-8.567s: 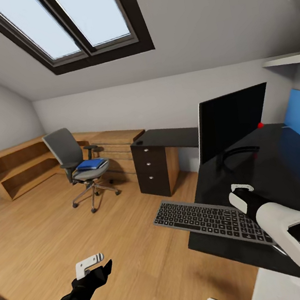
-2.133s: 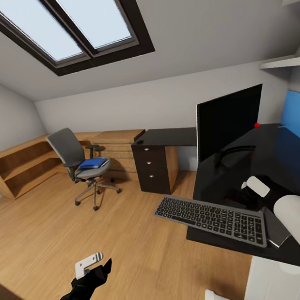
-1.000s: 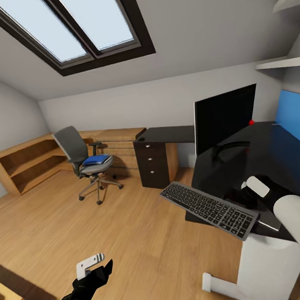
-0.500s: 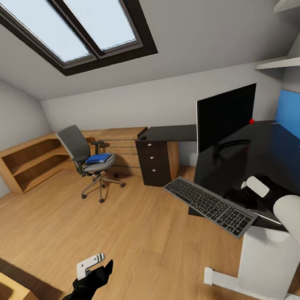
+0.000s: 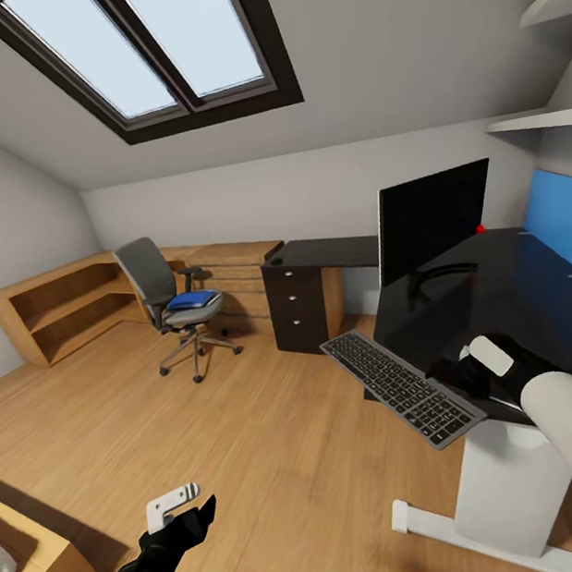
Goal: In the bedroom, organize the workspace by keeping the computer under the desk, ensuring the monitor is on the desk, placing the keyboard on the desk next to the monitor, placing the mouse on the desk next to the keyboard, moving the folder from the swivel chair onto the desk next to the mouse, stacking the notebook on top of the folder with the pen on top of the notebook, and positioning the swivel chair next to the desk.
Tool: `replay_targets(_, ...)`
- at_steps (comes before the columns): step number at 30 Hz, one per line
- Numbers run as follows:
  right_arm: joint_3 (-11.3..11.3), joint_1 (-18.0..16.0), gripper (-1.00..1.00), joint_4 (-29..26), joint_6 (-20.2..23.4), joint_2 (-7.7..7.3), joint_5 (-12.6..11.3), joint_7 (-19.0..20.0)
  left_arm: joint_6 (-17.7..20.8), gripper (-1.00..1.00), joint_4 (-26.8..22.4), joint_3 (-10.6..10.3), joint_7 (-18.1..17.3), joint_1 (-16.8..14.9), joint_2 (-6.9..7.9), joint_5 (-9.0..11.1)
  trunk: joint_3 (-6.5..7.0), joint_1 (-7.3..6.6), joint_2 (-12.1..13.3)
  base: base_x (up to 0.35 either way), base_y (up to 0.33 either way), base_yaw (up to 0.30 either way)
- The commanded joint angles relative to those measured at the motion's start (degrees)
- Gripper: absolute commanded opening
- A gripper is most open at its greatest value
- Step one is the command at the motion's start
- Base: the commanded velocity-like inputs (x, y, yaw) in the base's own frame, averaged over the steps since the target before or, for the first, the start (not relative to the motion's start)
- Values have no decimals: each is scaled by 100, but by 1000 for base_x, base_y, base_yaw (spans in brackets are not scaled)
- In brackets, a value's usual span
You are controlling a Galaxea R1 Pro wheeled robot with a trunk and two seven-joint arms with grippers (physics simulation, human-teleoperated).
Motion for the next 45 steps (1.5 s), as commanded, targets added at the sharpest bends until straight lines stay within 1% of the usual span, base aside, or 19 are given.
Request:
replay_targets(1, 12, -2, 100, -11, 16, -3, -60, -50, 26, 100, -10, -4, 47, -3, 2, 61, -6, -1, -3, -26, 20, 0)
replay_targets(11, 7, -2, 100, -16, 16, -10, -57, -50, 26, 100, -8, -5, 45, -3, 2, 67, -6, -1, -3, -105, 81, 0)
replay_targets(28, 14, -2, 100, -25, 15, -2, -60, -47, 22, 100, -8, -1, 45, -3, 2, 65, -6, -1, -3, -55, 46, 0)
replay_targets(30, 26, -2, 100, -34, -9, 11, -48, -43, 15, 100, -8, 2, 45, -3, 2, 62, -6, -1, -3, -4, 4, 0)
replay_targets(34, 42, 0, 100, -71, -198, 27, -36, -36, 8, 100, -8, -2, 47, -3, -1, 61, -6, -1, -3, -1, 1, 0)
replay_targets(40, 46, 5, 100, -229, -548, 39, -29, -37, 2, 100, -8, -5, 52, -3, -2, 61, 101, -132, 237, 0, 0, 0)
replay_targets(41, 60, 19, 100, -463, -676, 42, -26, -40, 0, 100, -8, -5, 53, -3, -5, 61, 119, -154, 277, 0, 0, 0)
replay_targets(44, 82, 84, 100, -716, -703, 57, -22, -41, 0, 100, -8, -5, 54, -3, -6, 61, 173, -220, 398, 0, 0, 0)
replay_targets(45, 106, 151, 100, -884, -710, 74, -17, -42, 0, 100, -8, -5, 54, -3, -6, 61, 191, -242, 438, 0, 0, 0)
